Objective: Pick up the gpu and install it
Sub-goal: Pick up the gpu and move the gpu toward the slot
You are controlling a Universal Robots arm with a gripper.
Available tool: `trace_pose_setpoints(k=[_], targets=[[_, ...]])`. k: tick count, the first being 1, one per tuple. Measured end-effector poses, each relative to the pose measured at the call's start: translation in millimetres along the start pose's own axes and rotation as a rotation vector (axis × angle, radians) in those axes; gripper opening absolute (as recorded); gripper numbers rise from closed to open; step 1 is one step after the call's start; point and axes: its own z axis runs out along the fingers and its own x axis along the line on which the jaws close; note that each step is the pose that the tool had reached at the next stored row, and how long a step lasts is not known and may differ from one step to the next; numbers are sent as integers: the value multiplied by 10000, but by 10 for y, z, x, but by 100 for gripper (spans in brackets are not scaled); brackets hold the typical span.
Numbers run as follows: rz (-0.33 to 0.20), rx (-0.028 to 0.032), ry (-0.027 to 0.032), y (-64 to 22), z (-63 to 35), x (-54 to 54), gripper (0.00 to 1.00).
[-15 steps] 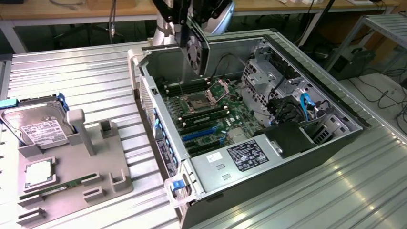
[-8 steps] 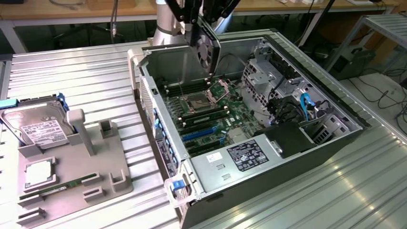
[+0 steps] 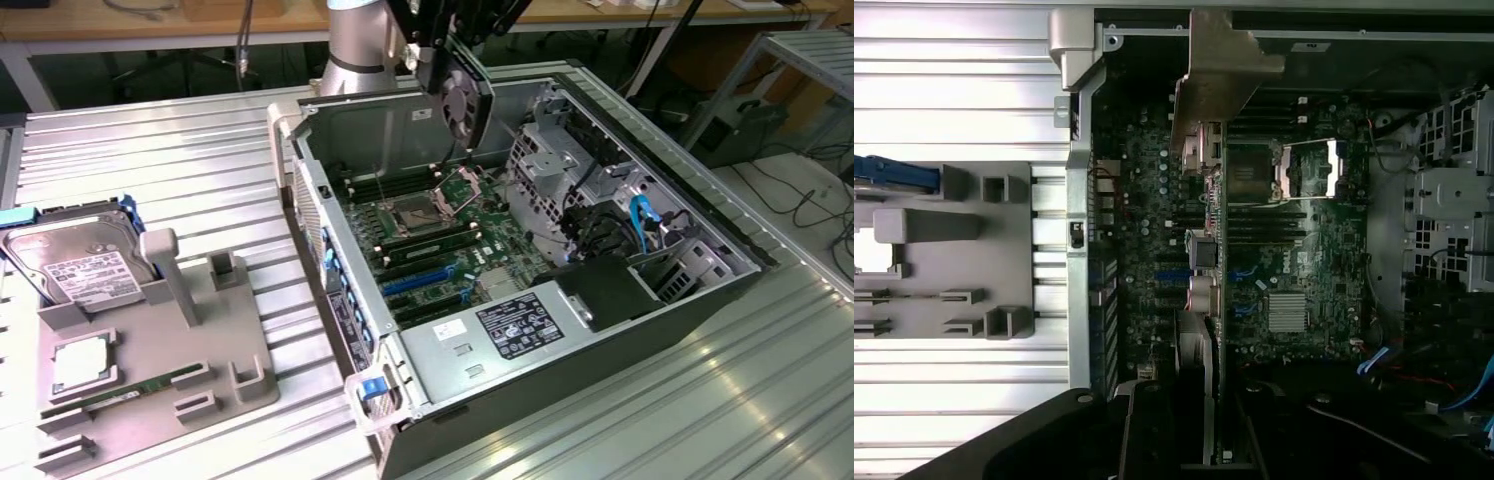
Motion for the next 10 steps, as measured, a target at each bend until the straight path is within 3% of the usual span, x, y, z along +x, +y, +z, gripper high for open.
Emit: trace_pose_setpoints(k=[10], targets=[[-1,0,0,7,9,-403,27]])
